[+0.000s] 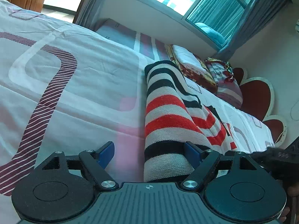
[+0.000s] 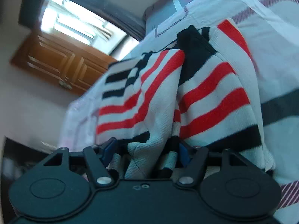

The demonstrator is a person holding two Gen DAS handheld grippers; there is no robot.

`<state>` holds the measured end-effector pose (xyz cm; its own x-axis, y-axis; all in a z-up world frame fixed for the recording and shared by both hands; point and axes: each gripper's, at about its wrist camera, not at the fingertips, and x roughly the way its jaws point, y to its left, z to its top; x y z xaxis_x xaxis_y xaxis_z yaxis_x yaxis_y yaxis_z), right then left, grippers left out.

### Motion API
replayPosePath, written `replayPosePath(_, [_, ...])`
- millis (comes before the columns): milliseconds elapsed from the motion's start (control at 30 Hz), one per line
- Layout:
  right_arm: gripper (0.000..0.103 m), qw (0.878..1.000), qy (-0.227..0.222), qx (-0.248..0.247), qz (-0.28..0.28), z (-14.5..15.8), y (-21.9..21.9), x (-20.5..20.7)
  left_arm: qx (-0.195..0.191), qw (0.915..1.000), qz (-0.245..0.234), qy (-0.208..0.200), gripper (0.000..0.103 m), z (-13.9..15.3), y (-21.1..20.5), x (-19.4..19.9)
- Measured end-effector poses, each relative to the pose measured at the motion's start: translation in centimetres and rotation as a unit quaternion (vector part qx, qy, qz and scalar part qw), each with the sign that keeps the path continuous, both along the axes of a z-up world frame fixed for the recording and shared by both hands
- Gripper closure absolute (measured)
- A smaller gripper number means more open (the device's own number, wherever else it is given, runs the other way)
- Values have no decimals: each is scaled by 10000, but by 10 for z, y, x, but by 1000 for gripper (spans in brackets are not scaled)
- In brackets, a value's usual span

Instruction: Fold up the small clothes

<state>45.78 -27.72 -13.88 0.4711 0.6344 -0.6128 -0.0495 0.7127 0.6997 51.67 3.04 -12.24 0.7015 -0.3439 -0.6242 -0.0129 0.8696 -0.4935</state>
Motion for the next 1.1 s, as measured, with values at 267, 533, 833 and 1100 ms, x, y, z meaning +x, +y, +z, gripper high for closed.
replayPosePath(267, [76, 9709, -1760, -1549, 489, 47, 19, -37, 194, 9997, 10, -147, 23, 19, -1, 16])
replayPosePath(533, [76, 9638, -2080, -1666, 104, 44, -26, -49, 810, 9938, -764, 42, 23, 16, -53, 33])
replayPosePath(833, [40, 9929, -966, -112, -691, -2, -81, -48, 663, 9948, -773, 72, 22, 11, -57, 30])
replayPosePath(1100, [50, 9979, -268, 236, -549, -15, -72, -33, 609, 9956, -713, 71, 19, 5, -59, 30])
